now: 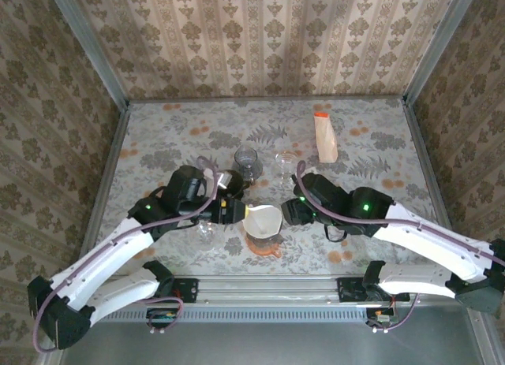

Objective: Place the coffee filter in the dripper

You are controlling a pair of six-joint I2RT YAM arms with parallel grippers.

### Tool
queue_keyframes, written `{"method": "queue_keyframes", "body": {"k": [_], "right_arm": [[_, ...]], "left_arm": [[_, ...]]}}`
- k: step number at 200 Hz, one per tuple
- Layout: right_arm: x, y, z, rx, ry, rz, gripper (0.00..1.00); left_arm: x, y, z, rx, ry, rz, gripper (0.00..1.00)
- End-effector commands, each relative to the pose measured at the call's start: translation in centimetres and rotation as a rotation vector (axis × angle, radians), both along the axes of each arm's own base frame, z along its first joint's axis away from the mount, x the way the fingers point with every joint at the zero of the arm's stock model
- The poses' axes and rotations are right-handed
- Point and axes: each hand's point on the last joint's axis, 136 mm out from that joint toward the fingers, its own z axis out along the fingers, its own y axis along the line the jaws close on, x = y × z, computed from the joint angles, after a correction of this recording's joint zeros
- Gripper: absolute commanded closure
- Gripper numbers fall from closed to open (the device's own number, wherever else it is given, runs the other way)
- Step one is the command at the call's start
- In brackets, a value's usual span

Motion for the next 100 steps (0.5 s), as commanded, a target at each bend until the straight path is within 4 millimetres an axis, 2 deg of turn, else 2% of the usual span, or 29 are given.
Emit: {"method": "queue_keyframes", "body": {"k": [1, 27, 53, 82, 100], "right_arm": [[-0.4, -1.3, -0.8, 0.03, -0.01, -0.04, 0.3], [-1.4, -1.3, -3.4, 0.086, 0.02, -0.033, 0.27], [-2.8, -1.2, -6.8, 0.114, 0.07, -0.029, 0.28], [-5.0, 0.6, -9.8, 0.196, 0.141, 0.079, 0.3], [-5.9, 1.7, -11.2, 0.206, 0.112, 0.132, 0.31]], "left_arm": [[0.7, 1.6, 0.4, -0.001, -0.019, 0.088, 0.34], [1.2, 3.0, 0.1, 0.005, -0.037, 0.159, 0.32], [1.4, 3.9, -0.1, 0.003, -0.057, 0.207, 0.32], [1.6, 4.8, -0.6, -0.01, -0.063, 0.257, 0.31], [1.7, 5.0, -1.0, -0.026, -0.057, 0.271, 0.31]]}}
